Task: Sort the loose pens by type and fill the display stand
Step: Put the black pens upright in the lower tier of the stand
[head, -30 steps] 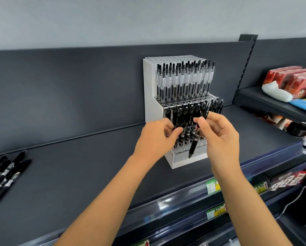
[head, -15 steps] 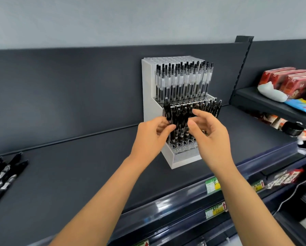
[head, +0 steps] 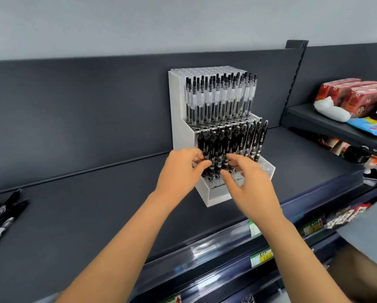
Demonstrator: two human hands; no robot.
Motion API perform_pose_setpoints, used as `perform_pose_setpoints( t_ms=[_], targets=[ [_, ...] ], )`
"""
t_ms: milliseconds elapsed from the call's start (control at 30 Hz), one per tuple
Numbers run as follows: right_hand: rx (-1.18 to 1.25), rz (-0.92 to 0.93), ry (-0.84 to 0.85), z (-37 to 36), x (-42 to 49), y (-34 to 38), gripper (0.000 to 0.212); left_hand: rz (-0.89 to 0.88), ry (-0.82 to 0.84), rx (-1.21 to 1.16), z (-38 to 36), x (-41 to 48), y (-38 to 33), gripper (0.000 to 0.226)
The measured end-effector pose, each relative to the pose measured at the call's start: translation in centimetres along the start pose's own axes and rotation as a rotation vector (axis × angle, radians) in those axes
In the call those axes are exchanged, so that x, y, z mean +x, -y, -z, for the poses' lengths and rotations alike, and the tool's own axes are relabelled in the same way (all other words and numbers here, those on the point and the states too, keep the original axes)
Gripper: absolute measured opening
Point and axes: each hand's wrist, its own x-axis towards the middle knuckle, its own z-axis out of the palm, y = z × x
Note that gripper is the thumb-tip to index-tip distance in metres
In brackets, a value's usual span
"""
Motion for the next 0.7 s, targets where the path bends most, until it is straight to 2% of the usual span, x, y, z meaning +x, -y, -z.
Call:
perform_pose_setpoints(
  t_ms=[233,333,467,533,600,700],
  targets=[
    [-0.186,0.053,0.067,0.1,-0.7,0.2,0.046,0.124,0.022,0.163,-1.3,-0.8,0.3,0.022],
    [-0.209,0.110,0.015,-0.1,-1.2,0.6,0.043,0.120,0.067,0.267,-0.7,-1.3,-0.2,0.028],
    [-0.106,0.255,-0.084,-1.4,-1.8,2.1,0.038,0.042,0.043,0.353,2.0,-3.4,0.0,0.046],
    [-0.025,0.328,-0.097,-2.8,-2.0,3.3,0.035,0.038,0.003,0.495,4.3,-5.2,1.3,0.054],
    [0.042,0.373,-0.071,-4.8,-2.3,5.0,0.034,0.118,0.004,0.648,7.1,-7.4,3.4,0.058],
    [0.081,0.390,0.069,-8.3,-3.4,8.7,0.036,0.245,0.011,0.758,11.9,-11.0,7.1,0.056]
  ],
)
